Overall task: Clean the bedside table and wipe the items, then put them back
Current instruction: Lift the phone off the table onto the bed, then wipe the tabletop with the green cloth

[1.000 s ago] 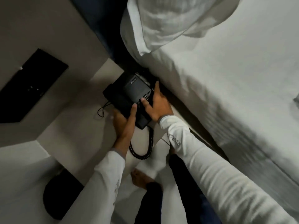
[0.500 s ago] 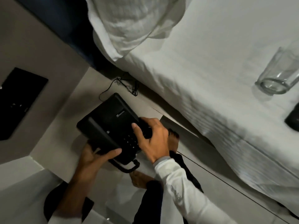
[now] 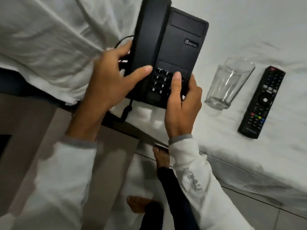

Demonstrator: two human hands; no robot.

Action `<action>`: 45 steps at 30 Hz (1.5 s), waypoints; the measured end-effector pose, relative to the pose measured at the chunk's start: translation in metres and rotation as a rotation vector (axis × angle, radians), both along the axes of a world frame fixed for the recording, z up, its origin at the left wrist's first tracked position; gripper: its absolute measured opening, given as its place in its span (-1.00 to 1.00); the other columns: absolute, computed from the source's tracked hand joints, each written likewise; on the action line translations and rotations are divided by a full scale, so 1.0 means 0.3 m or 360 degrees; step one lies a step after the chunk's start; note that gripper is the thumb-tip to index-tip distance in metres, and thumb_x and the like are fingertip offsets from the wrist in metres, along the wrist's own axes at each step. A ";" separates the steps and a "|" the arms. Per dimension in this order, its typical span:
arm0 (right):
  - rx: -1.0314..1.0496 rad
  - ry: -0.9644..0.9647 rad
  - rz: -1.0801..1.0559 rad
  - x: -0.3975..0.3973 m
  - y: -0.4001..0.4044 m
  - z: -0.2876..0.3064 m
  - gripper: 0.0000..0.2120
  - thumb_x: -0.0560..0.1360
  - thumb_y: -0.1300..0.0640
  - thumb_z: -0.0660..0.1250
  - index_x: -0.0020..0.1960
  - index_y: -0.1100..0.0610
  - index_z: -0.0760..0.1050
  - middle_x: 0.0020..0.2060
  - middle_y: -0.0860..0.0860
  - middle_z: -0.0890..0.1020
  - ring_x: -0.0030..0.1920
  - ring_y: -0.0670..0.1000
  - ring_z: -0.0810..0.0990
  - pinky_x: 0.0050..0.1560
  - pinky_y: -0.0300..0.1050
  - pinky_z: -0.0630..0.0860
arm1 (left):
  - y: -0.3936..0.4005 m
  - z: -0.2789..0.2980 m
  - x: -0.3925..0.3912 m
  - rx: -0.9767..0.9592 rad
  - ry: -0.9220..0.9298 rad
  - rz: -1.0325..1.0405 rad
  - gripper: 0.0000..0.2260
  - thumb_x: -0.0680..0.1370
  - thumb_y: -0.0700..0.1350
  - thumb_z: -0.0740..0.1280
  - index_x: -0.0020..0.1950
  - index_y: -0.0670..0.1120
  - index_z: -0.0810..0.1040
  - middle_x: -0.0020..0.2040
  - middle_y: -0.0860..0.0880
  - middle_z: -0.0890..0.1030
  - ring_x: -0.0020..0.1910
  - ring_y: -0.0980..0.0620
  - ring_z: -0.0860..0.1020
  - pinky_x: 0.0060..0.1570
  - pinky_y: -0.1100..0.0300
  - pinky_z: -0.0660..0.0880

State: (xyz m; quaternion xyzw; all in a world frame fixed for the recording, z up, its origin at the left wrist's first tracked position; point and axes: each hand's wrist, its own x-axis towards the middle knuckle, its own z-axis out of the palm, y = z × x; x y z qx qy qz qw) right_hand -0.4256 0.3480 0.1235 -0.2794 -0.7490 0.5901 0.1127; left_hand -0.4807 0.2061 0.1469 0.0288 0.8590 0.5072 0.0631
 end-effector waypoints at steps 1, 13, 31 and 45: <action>-0.0007 -0.0050 0.0024 -0.043 0.019 -0.021 -0.67 0.60 -0.07 0.24 0.27 0.08 0.52 0.06 0.10 0.60 0.06 -0.08 0.56 0.17 -0.14 0.51 | 0.036 -0.032 -0.074 -0.0073 0.0000 -0.0024 -0.48 0.49 0.07 0.46 0.43 -0.02 0.52 0.23 0.12 0.67 0.18 0.24 0.64 0.26 0.21 0.57; 0.0537 0.0039 0.0482 -0.071 0.003 -0.088 -0.25 0.58 -0.03 0.30 0.61 0.21 0.04 0.61 0.20 0.11 0.63 0.14 0.00 0.60 0.18 0.04 | 0.022 -0.219 0.079 -0.0449 0.0189 0.0251 -0.49 0.64 -0.02 0.32 0.52 -0.23 0.37 0.51 -0.16 0.44 0.50 -0.04 0.40 0.47 0.33 0.26; 0.0629 0.1270 0.2804 1.097 -0.470 0.266 -0.28 0.57 -0.11 0.33 0.58 0.20 0.17 0.59 0.29 0.08 0.62 0.26 -0.01 0.59 0.26 0.00 | -0.084 0.241 1.976 -0.1812 -0.0414 0.2186 -0.41 0.67 0.25 0.09 0.60 -0.06 0.27 0.60 -0.21 0.28 0.57 -0.19 0.29 0.48 -0.23 0.27; 0.0332 0.0953 0.4278 2.106 -0.315 0.410 -0.29 0.57 -0.22 0.26 0.60 0.00 0.09 0.60 0.10 0.19 0.61 0.06 0.11 0.59 0.02 0.14 | 0.341 0.234 2.839 -0.1387 -0.1404 0.2753 -0.15 0.42 0.19 0.50 0.57 -0.13 0.26 0.50 -0.29 0.39 0.45 -0.29 0.42 0.36 -0.23 0.44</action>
